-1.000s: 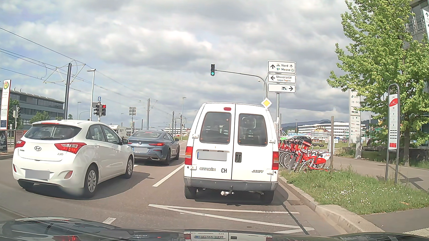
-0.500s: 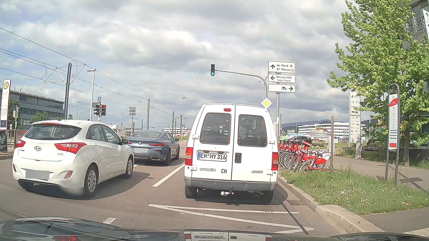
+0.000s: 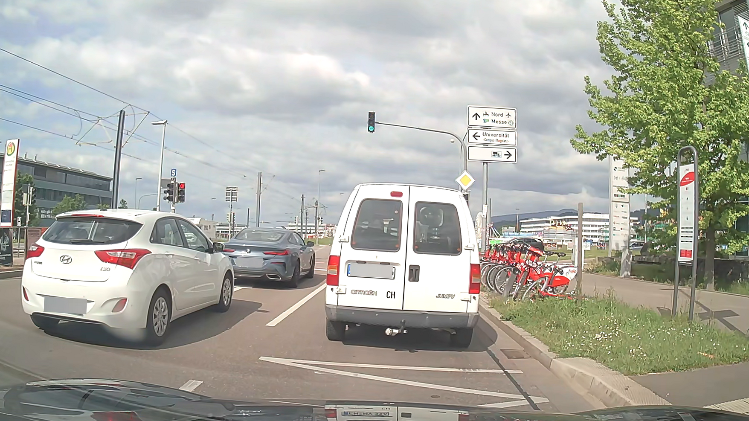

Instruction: Follow the waypoints while adhering to traffic rules and regulations

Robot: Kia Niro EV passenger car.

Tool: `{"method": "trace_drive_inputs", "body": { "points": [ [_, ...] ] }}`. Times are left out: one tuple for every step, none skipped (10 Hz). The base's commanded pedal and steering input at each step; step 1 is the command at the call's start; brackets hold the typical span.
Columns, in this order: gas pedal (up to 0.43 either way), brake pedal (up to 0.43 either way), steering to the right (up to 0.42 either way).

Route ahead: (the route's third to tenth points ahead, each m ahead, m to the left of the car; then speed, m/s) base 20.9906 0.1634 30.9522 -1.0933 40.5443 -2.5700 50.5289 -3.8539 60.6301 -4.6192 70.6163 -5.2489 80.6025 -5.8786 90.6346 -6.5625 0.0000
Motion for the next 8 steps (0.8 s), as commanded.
{"method": "trace_drive_inputs", "body": {
  "points": [
    [0.0, 0.0, 0.001],
    [0.0, 0.0, 0.001],
    [0.0, 0.0, 0.001],
    [0.0, 0.0, 0.001],
    [0.0, 0.0, 0.0],
    [0.0, 0.0, 0.0],
    [0.079, 0.0, 0.001],
    [0.118, 0.0, 0.001]
  ]
}}
